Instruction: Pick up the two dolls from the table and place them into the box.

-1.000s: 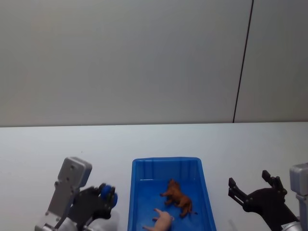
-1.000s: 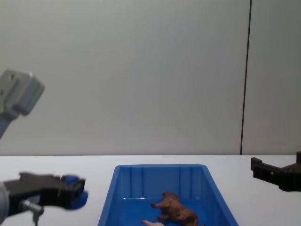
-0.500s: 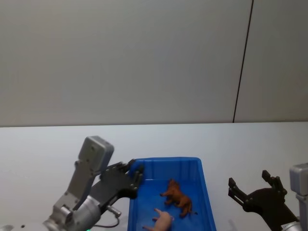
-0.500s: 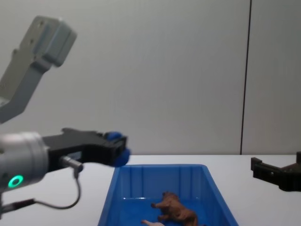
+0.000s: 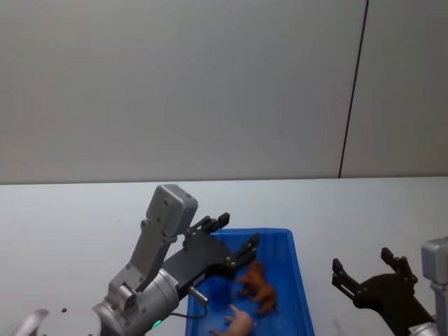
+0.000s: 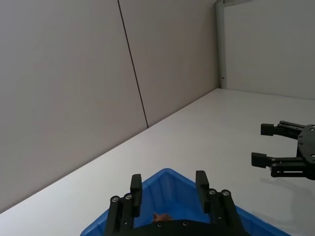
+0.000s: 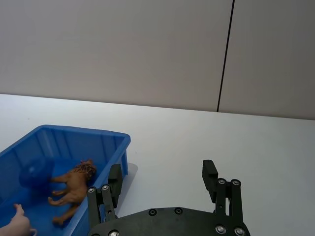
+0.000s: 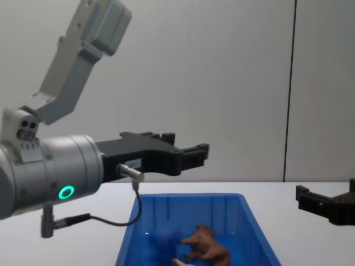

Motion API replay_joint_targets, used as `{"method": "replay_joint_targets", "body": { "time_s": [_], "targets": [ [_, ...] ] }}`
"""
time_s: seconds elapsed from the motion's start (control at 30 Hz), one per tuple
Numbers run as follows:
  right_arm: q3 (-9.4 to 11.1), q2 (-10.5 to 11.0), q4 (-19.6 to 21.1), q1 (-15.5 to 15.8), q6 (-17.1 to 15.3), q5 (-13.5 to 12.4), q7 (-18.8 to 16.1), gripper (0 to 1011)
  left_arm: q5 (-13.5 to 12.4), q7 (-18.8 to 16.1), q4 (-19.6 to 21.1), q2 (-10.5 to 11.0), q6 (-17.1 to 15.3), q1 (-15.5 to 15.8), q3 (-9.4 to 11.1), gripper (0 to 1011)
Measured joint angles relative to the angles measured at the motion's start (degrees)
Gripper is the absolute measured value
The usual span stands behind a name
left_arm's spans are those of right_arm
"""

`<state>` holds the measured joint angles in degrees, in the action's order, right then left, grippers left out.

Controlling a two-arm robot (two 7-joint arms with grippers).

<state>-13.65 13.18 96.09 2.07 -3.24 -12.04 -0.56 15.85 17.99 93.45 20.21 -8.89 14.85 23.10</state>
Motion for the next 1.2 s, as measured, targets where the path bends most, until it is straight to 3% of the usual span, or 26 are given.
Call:
{"method": "replay_joint_targets", "body": {
  "time_s": [0.17, 0.43, 1.2],
  "targets": [
    [0.0, 0.0, 0.0, 0.0, 0.0, 0.0, 0.0, 1001, -0.1, 1.0, -0.5, -0.7, 0.3, 0.7, 0.3, 816],
    [0.0, 0.0, 0.0, 0.0, 0.0, 0.0, 0.0, 1001, -0.3, 2.0, -1.0, -1.4, 0.6, 1.3, 0.5, 1003],
    [0.0, 0.0, 0.0, 0.0, 0.0, 0.0, 0.0, 1001, -0.4, 2.9, -1.4, -2.0, 0.9, 1.8, 0.8, 1003]
  ]
}}
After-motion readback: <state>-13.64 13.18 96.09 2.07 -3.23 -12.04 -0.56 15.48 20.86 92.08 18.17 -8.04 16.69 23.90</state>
